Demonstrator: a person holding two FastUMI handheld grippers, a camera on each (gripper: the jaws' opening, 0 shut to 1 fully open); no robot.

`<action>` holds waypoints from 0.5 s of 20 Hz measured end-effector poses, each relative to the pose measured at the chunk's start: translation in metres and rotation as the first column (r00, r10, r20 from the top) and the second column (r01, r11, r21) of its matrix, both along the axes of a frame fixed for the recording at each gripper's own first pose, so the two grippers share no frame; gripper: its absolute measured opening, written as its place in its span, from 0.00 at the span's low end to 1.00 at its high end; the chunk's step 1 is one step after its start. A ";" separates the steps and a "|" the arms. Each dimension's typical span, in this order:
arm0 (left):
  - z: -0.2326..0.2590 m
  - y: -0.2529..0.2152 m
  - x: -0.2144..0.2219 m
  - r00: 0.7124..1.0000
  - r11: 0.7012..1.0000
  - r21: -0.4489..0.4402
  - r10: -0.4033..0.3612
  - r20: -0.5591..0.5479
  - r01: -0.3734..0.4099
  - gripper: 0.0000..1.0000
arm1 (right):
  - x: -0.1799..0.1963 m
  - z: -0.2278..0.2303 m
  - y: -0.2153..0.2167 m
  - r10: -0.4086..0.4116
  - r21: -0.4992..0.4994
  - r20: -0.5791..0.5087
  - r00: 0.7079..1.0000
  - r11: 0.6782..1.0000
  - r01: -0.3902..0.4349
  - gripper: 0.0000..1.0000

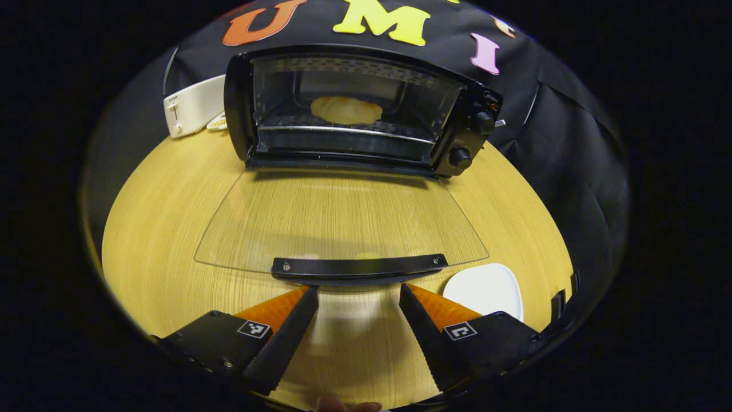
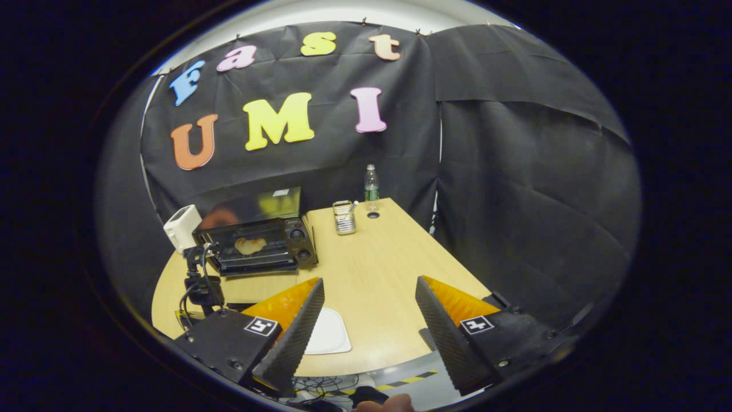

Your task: Open the electric oven with the left hand, put the food in, and close the electric oven.

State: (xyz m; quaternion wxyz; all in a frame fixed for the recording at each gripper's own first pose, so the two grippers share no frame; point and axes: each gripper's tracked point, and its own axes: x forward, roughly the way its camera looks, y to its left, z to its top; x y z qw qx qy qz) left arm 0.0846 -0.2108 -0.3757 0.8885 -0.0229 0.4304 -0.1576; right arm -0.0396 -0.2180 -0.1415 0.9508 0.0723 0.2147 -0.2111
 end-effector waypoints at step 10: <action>0.101 -0.006 0.061 0.971 0.999 -0.038 -0.027 0.238 0.038 0.98 | 0.003 0.008 0.011 0.020 0.040 0.042 0.999 0.999 -0.021 1.00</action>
